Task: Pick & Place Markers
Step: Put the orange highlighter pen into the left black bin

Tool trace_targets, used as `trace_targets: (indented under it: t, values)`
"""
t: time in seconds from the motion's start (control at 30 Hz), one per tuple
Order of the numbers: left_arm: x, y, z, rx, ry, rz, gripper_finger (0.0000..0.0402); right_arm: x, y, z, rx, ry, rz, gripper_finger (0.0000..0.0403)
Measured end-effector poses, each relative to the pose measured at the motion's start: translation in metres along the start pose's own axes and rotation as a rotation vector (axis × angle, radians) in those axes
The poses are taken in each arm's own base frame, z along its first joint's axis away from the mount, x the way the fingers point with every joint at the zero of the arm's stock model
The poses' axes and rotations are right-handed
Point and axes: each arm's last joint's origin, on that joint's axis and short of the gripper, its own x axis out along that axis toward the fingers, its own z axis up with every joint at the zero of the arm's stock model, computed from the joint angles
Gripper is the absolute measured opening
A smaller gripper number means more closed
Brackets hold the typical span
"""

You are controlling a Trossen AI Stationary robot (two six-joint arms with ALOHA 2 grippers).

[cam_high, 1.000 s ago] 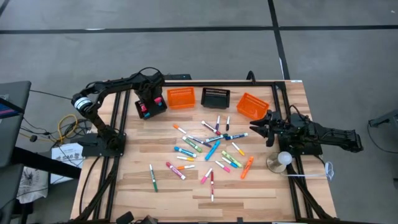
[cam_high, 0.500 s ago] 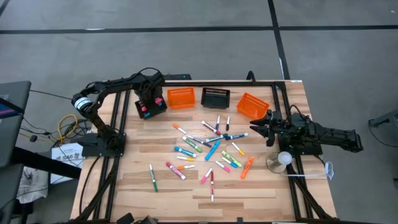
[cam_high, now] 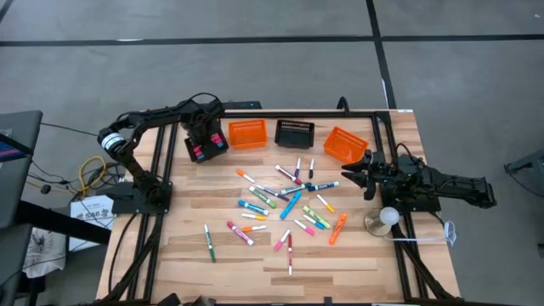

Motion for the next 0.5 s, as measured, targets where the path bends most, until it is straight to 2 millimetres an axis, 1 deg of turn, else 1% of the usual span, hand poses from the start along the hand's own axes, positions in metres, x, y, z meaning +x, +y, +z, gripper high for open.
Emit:
trace_targets:
  t: [0.1, 0.17, 0.3, 0.5]
  values:
    - [-0.01, -0.001, -0.006, -0.038, -0.015, 0.001, 0.0197, 0.0, 0.0, 0.001, 0.0, -0.006, 0.002, 0.0125]
    - [-0.022, -0.002, -0.013, -0.064, -0.042, 0.003, 0.0205, 0.0, 0.001, 0.002, 0.0, -0.02, 0.007, 0.0125]
    - [-0.059, -0.012, -0.032, -0.132, -0.198, -0.048, 0.0215, 0.0, 0.002, 0.006, 0.0, -0.062, 0.021, 0.0125]
    - [-0.116, -0.038, -0.071, -0.229, -0.502, -0.228, 0.0213, 0.0, 0.003, 0.008, 0.023, -0.084, 0.031, 0.0125]
